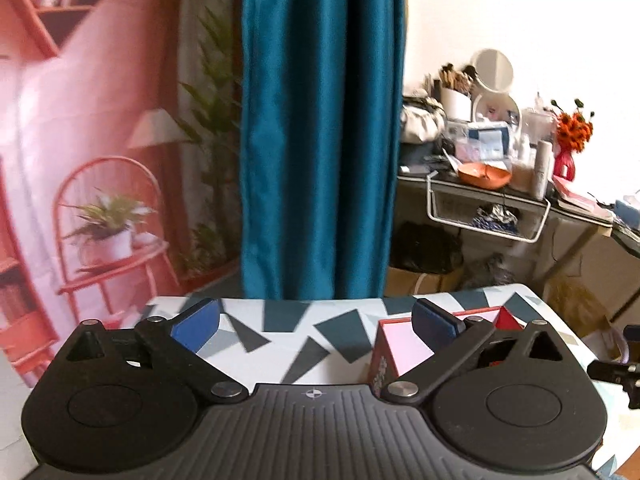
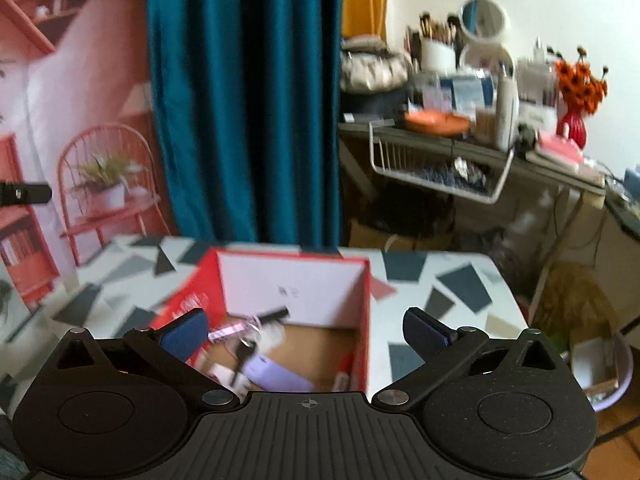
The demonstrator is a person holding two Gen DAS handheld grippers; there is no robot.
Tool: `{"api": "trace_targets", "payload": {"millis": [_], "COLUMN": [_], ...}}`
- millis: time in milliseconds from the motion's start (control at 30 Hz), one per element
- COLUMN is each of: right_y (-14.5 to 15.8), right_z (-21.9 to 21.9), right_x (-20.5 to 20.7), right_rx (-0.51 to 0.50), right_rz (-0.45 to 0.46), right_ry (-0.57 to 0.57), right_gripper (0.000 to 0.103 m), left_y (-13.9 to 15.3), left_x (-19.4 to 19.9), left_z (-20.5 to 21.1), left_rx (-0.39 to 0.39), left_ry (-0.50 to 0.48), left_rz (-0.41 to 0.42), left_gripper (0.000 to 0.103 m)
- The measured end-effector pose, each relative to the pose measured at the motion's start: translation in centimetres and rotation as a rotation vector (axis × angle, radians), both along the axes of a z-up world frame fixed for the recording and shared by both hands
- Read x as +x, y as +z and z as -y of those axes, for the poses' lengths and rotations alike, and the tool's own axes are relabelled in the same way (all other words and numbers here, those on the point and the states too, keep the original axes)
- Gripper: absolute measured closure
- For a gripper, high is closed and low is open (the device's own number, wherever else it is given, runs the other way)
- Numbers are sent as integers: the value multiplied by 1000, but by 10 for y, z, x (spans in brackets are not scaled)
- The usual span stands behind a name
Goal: Organize rigid objects
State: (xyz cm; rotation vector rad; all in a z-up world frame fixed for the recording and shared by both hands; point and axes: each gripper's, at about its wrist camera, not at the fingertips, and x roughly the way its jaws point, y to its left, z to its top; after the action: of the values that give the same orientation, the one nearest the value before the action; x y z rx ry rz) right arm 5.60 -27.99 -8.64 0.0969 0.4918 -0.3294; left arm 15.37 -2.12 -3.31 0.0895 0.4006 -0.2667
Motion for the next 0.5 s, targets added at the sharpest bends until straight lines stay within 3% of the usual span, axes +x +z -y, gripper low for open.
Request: {"api": "trace_targets", "payload": {"millis": [200,367,500], "right_y": [30,45,55], "right_z": [-24,-49,-70], "right_x": [-26,-53,-77], "right_rx": [10,-1,-7], "right_rz": [72,103,141], "right_ry": [-8,-13,7], "right_gripper": [0,0,0], "left_y": [22,28,25], "left_x": [-49,-85,-106], "left_z": [-13,-31,-34], "left_rx": [-12,-66,-28], "left_ry": [58,72,103], "left_rz": [29,-3,-31], "left_gripper": [0,0,0]}}
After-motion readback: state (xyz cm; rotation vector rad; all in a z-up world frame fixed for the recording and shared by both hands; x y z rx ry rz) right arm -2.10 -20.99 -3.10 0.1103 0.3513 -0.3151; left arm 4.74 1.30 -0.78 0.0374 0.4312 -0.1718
